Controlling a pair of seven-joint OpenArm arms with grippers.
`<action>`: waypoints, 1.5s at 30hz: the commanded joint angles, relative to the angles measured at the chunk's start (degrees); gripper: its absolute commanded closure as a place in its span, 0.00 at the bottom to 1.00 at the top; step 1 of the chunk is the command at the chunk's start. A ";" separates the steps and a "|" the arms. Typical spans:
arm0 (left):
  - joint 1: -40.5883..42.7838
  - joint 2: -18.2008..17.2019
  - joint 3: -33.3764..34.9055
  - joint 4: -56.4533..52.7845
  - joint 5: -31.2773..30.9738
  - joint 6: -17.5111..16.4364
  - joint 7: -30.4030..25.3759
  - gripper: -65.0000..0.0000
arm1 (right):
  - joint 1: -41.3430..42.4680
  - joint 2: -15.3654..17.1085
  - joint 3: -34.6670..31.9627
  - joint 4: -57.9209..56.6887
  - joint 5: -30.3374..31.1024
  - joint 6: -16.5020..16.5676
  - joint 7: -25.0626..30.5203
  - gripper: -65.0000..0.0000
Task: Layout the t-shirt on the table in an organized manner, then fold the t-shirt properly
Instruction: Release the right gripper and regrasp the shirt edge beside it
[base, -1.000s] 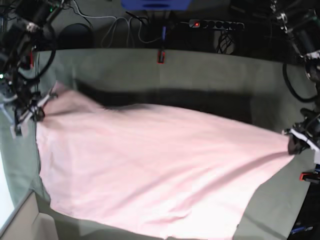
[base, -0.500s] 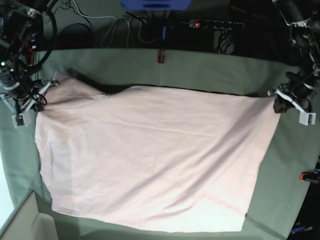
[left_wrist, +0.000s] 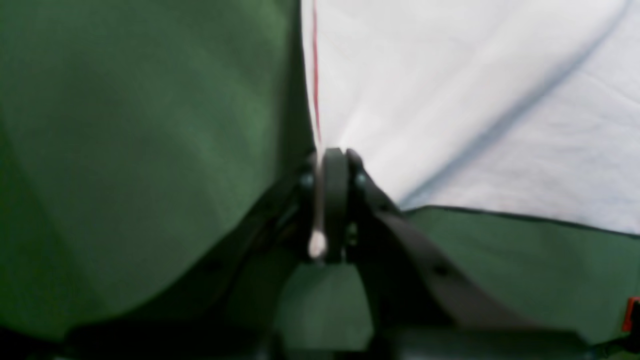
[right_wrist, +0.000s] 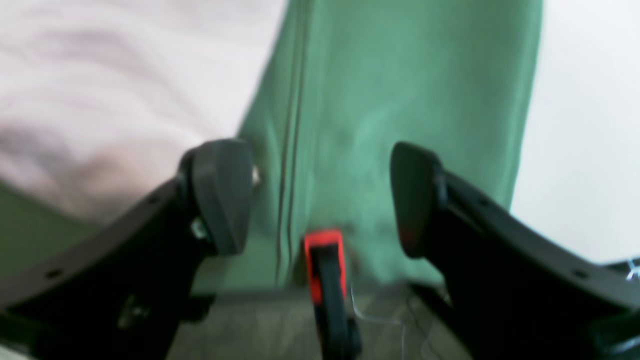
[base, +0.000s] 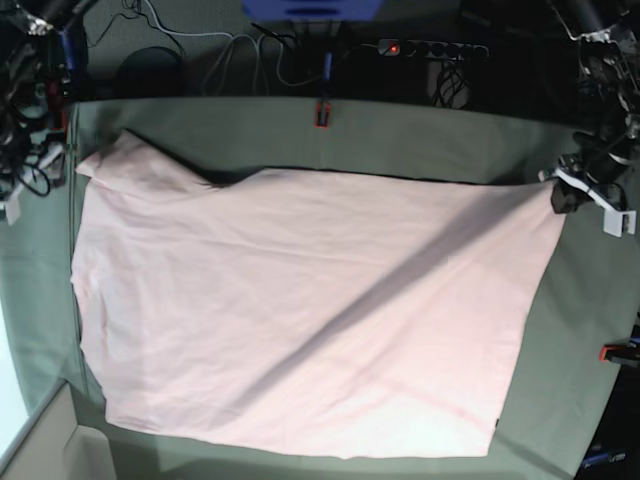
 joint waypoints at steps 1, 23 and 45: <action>-0.42 -0.94 -0.35 0.78 -0.74 -0.30 -1.00 0.99 | -0.66 0.02 0.25 1.46 0.82 -0.05 0.68 0.32; -0.60 -1.03 -0.35 0.78 -0.74 -0.30 -1.00 0.99 | -1.98 -8.16 -5.82 -0.21 0.47 -0.05 1.03 0.32; -0.60 -1.03 -0.35 1.31 -0.74 -0.30 -1.00 0.99 | -0.31 -8.95 -5.82 9.98 0.82 -0.05 0.95 1.00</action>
